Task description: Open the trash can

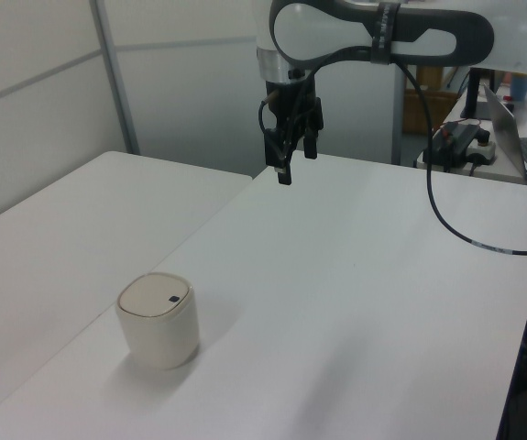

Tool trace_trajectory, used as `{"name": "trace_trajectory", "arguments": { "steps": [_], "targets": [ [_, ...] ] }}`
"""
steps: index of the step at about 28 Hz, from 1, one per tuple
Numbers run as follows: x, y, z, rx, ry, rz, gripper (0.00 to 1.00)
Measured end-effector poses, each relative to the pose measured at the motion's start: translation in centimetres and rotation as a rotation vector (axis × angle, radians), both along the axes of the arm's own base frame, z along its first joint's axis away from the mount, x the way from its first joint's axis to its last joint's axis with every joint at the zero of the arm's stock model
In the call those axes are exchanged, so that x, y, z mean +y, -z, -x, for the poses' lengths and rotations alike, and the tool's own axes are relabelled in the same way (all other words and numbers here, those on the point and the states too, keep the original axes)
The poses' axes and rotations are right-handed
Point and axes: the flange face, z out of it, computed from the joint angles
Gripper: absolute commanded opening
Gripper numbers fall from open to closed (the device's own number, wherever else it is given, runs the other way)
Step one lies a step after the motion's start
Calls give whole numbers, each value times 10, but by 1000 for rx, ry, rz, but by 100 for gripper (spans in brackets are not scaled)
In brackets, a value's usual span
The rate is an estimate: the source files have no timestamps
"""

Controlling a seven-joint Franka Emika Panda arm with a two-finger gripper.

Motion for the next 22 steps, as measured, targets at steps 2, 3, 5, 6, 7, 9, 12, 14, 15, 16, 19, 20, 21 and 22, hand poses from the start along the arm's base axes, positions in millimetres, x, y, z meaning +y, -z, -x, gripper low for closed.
{"name": "trace_trajectory", "arguments": {
  "steps": [2, 3, 5, 6, 7, 9, 12, 14, 15, 16, 19, 20, 21, 22],
  "targets": [
    [0, 0, 0, 3, -1, 0, 100],
    [0, 1, 1, 11, 0, 0, 99],
    [0, 2, 3, 26, 1, 0, 75],
    [0, 3, 3, 31, 1, 0, 64],
    [0, 3, 4, 32, 1, 0, 53],
    [0, 3, 4, 33, 1, 0, 33],
    [0, 3, 3, 33, 0, 0, 1],
    [0, 3, 3, 34, -2, 0, 0],
    [0, 4, 3, 34, -6, 0, 0],
    [0, 4, 3, 35, -10, -1, 0],
    [0, 4, 3, 36, -18, -1, 0],
    [0, 4, 3, 36, -21, -1, 0],
    [0, 4, 3, 36, -23, -1, 0],
    [0, 4, 3, 37, -30, -1, 0]
  ]
}}
